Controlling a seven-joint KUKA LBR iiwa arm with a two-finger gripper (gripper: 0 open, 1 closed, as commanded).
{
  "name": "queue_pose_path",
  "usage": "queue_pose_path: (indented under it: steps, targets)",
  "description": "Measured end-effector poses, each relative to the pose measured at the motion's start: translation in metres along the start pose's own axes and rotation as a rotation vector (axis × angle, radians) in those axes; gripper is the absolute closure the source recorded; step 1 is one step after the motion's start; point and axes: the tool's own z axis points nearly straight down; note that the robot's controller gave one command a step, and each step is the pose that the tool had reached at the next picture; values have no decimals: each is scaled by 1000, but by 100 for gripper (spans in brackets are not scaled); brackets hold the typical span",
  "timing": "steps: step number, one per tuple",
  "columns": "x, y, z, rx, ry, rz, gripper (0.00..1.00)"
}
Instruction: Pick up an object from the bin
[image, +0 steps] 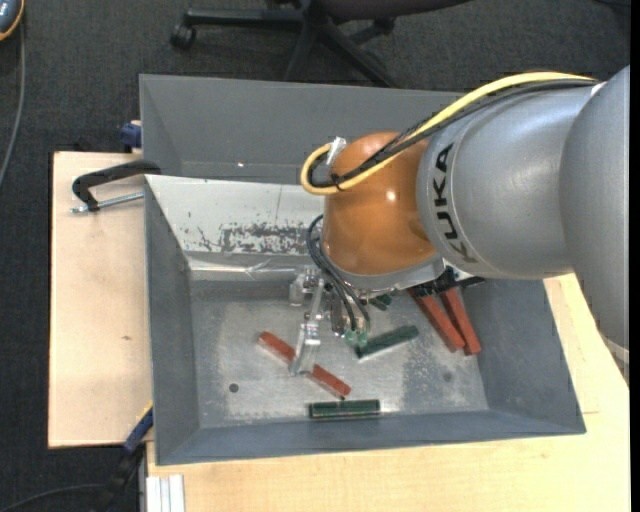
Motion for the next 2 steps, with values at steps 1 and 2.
queue_pose_path:
  steps: [1,2]
  targets:
    - [4,-10,19,-1,-1,234,0]
    - [12,-5,89,-1,-2,213,0]
